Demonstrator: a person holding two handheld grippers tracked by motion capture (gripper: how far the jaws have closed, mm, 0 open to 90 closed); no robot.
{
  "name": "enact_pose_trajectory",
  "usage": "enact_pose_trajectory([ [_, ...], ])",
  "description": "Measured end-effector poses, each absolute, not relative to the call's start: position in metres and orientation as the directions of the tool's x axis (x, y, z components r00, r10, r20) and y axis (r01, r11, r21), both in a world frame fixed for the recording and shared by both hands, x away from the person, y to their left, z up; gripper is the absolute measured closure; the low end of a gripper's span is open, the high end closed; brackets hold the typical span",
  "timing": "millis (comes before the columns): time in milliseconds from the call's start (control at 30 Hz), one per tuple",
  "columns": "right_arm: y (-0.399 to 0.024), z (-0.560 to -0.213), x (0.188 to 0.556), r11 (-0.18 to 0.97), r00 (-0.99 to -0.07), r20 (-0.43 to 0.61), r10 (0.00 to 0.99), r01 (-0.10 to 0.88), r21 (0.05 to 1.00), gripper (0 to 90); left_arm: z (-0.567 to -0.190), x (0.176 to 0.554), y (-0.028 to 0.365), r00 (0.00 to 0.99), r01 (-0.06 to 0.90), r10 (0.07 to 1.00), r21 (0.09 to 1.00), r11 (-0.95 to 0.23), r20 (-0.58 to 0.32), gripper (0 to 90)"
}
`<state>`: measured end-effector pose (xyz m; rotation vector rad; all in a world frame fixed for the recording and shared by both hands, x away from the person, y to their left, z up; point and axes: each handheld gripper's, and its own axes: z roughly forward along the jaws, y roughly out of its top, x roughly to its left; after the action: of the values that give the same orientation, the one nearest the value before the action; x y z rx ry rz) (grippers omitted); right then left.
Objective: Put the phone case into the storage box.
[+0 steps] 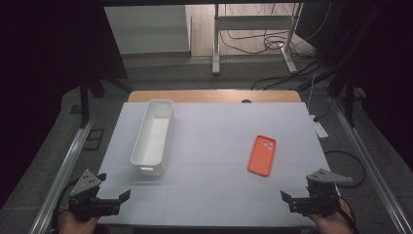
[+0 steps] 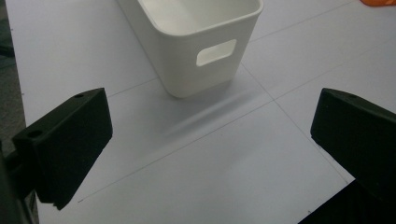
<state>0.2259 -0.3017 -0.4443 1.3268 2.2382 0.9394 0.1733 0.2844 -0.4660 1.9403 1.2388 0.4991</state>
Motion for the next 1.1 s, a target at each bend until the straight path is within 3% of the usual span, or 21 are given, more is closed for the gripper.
enact_pose_trajectory([
  [1100, -0.2997, -0.4456, 0.2303, 0.347, -0.501, 0.038, 0.864, 0.65, 0.676, 0.0, -0.4654, 0.1717, 0.2848, 0.468, 0.588, 0.88, 0.773, -0.238, -0.085, 0.0],
])
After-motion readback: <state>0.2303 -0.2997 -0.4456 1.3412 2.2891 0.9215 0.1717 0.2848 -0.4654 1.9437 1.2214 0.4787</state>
